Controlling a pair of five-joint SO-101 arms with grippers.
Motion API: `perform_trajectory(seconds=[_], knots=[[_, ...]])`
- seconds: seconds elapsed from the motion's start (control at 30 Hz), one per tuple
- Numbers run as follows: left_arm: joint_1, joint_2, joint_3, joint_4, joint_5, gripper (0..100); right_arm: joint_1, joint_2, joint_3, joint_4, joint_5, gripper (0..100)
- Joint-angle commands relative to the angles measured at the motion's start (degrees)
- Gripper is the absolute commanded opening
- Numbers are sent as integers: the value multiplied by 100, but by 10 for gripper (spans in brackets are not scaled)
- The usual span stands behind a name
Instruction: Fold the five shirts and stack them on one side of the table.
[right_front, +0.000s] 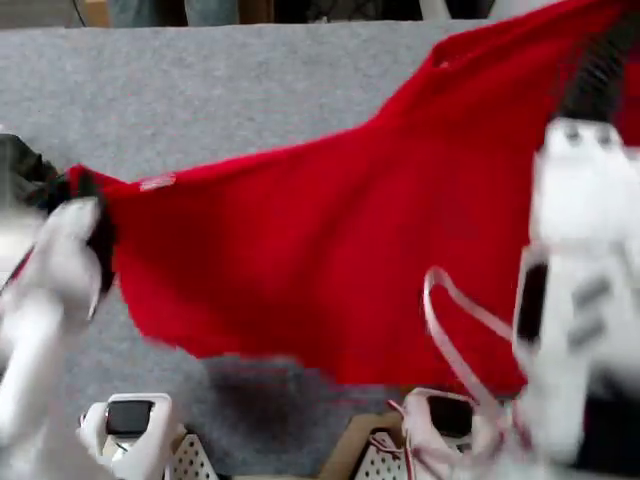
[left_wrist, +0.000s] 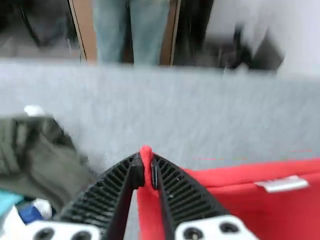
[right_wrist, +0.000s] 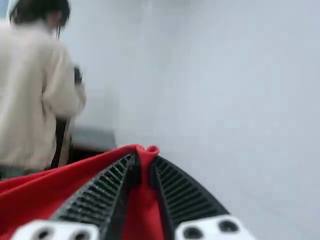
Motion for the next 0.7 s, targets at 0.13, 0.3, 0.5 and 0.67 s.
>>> perform_trajectory(seconds=[0.13,0.3,0.5,0.67], knots=[[-40,475,3820,-5204,-9,29,-466,1174,2132,-2119,44,13],[-4,2154,3670,-7868,-35,29,-633,2756,2466,-4211,44,13],[-40,4431,1182,-6919,-9,29,-686,4479,470,-3754,26,13],[-4,5319,-233,-5266,-9,29,-686,5305,-1209,-2180,26,13]])
